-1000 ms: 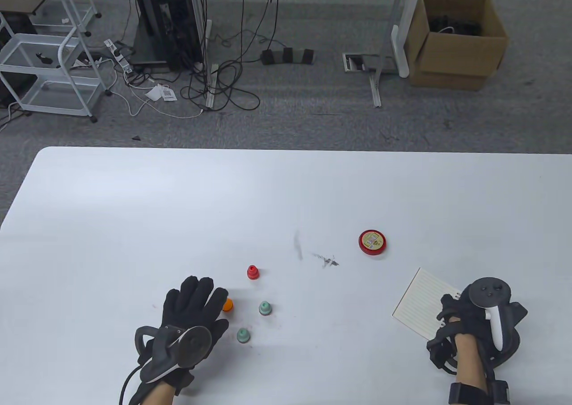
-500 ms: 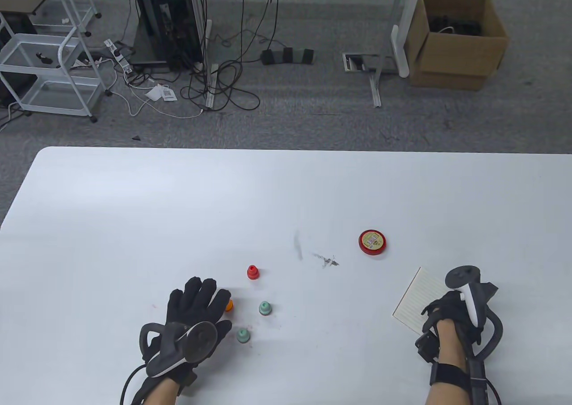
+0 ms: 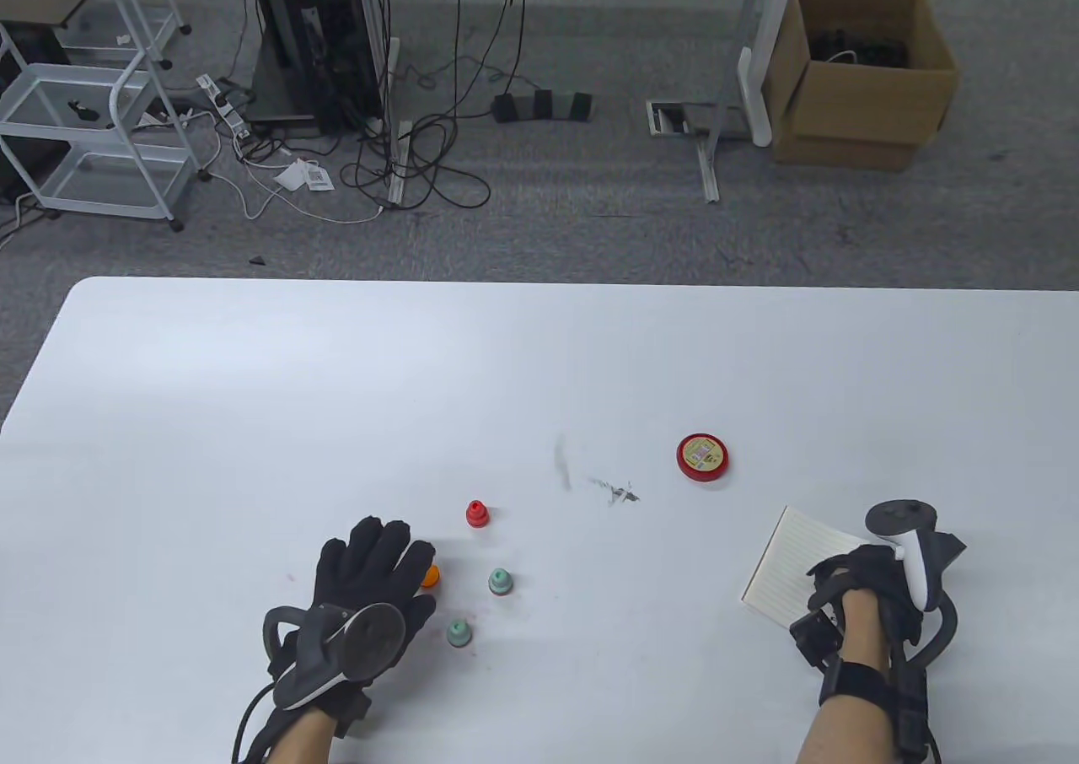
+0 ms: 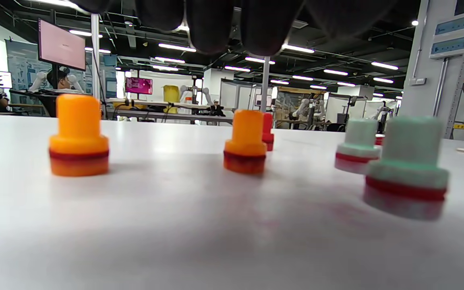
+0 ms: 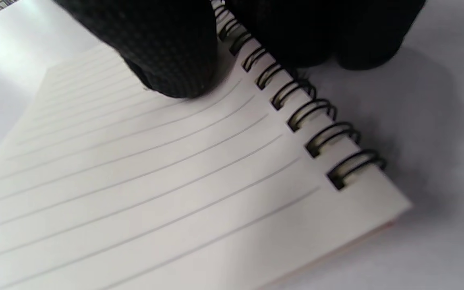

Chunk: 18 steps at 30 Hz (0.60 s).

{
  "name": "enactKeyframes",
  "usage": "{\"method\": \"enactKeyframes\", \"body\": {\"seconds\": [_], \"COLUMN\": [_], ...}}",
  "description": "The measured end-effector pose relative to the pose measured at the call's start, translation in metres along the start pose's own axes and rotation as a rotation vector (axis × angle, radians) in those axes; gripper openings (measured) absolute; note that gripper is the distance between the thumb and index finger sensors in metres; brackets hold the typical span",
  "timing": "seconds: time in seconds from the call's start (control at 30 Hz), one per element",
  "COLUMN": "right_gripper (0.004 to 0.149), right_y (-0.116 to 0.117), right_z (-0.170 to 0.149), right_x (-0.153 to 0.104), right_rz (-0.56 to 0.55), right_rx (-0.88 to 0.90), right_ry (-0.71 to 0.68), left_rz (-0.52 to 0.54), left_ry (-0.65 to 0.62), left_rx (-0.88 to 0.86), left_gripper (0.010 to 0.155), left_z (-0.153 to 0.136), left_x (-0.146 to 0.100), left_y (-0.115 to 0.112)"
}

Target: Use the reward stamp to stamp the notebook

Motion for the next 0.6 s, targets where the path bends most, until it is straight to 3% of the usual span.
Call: {"method": "enactKeyframes", "body": {"seconds": [0.27,0.6], "right_gripper": [0.061,0.056], "right_y": [-0.003,-0.004], "right_z": [-0.004,0.001], "right_x": [-0.002,-0.023], "right_rz": [-0.056,-0.252], "right_rx": [0.016,-0.076], "right_ry": [-0.095,-0.242], "left_rz": [-0.026,-0.023], "left_ry": [-0.021,-0.052], "left_rx": [-0.001,0.009], "left_gripper": [0.063,0.062], "left_z": [0.005,0.009], "left_x": [0.0,-0.002], "left_y": [-0.005,-0.007]}}
Point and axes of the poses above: the tracker on the back of each hand, its own z axis roughly to the thumb side, its own x axis roughly from the wrist to the fingertips, y = z × x, the point moved 5 cm from there along x, roughly from the wrist to the fingertips, and after that the axes turned 9 degrees about z, right-handed, at the moved point
